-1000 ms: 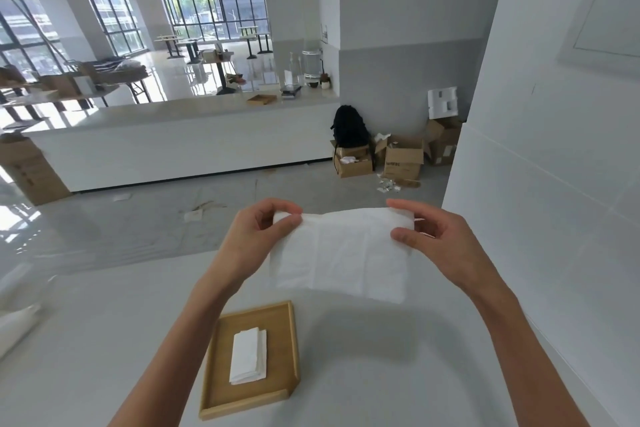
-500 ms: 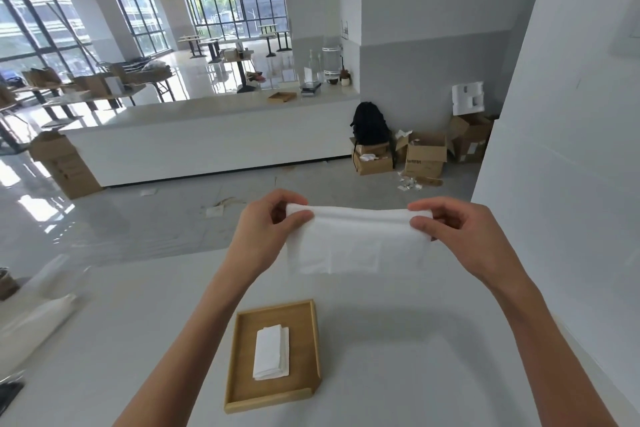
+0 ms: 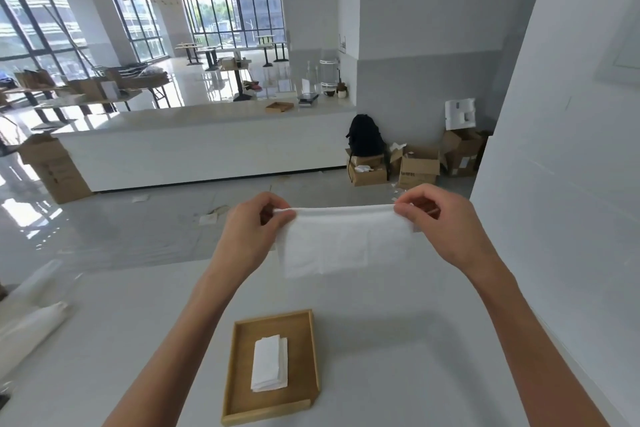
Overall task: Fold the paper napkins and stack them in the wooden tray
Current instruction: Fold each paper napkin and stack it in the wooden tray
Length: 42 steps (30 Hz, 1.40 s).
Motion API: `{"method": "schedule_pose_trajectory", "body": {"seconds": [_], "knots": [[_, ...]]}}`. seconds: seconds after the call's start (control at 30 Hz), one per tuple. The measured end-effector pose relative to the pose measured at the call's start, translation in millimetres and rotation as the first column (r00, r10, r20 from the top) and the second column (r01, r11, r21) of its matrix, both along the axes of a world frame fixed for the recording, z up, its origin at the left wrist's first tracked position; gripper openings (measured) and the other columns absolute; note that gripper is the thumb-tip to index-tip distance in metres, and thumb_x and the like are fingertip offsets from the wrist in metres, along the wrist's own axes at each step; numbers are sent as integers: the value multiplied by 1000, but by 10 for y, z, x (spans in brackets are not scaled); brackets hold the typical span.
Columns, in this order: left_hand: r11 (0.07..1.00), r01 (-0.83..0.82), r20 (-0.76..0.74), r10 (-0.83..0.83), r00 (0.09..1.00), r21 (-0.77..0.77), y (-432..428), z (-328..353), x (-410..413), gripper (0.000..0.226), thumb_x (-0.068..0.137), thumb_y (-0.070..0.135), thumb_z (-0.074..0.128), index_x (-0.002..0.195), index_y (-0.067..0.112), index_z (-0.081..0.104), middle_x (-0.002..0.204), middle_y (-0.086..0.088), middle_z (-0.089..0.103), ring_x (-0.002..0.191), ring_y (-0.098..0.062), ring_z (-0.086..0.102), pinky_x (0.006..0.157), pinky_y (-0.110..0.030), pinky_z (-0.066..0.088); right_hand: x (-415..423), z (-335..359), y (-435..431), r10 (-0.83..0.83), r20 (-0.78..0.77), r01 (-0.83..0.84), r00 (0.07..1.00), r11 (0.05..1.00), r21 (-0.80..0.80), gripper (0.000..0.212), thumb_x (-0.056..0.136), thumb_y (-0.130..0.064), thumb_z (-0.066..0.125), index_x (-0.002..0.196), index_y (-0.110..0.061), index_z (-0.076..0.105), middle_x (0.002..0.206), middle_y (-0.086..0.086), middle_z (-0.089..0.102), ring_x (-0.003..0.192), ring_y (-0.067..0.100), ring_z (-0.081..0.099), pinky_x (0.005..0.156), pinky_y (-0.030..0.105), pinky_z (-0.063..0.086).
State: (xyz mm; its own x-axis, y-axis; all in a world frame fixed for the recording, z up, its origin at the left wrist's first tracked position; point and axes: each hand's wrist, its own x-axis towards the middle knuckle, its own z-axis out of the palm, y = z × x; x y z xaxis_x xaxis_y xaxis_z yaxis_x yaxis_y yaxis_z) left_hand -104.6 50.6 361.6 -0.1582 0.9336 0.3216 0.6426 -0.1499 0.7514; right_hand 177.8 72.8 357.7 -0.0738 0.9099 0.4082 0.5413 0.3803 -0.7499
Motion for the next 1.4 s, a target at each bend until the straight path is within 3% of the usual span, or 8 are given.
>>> {"method": "schedule_pose_trajectory", "body": {"seconds": [0.2,0.3,0.43,0.57,0.67,0.77,0.9,1.4], "knots": [[979,188,-301,-205,931,-84,57,-52,232,40,92,41,66,128,29,52,137,9,41,133,-12,32,104,-25,27,-99,333,6,57,335,-125,940,975,186,7,97,-26,57,97,-24,64,95,-13,60,95,7,53,86,27,46],[857,502,-109,-513,851,-115,32,-25,578,46,91,42,68,134,34,53,139,14,55,130,-6,48,111,-31,38,-199,524,-14,285,469,-352,836,934,59,10,98,-21,55,98,-23,65,95,-12,62,91,3,57,81,20,45],[810,581,295,-536,791,-85,43,-50,849,26,97,28,63,105,4,68,101,-26,71,86,-30,70,82,-58,54,-203,662,48,334,574,-428,748,903,32,12,97,-21,58,96,-24,69,95,-10,63,93,6,57,85,28,48],[867,496,559,-388,732,-47,78,-118,863,25,96,25,65,100,2,73,103,-21,76,91,-34,74,83,-50,57,-22,587,13,175,104,-194,979,957,217,19,95,-35,60,108,-25,70,100,-7,67,93,11,61,84,22,49],[920,392,661,-278,697,-27,98,-132,834,22,93,23,69,103,4,74,103,-18,77,99,-41,72,89,-52,59,53,332,-83,48,-244,-72,969,993,-93,49,88,-62,47,122,-29,63,105,-6,69,98,15,67,87,29,56],[931,364,691,-247,679,-25,71,-135,824,21,91,20,71,107,6,75,102,-12,79,98,-35,74,87,-46,60,-37,-5,-197,120,-345,-255,931,889,-381,51,84,-61,52,120,-26,62,104,-8,74,97,15,72,85,32,60],[926,375,684,-250,685,-37,48,-161,820,25,89,21,74,110,7,74,103,-12,78,97,-34,75,88,-50,60,-224,-193,-277,90,-516,-300,852,891,-341,18,90,-31,68,107,-27,67,100,-11,77,91,6,74,70,21,59],[858,512,705,-346,618,-28,45,-161,657,28,98,5,59,125,7,65,113,-14,76,108,-32,72,91,-37,59,-147,-48,-215,27,-658,-272,753,923,-272,22,93,-21,66,114,-23,68,104,-8,77,91,11,74,70,26,59]]}}
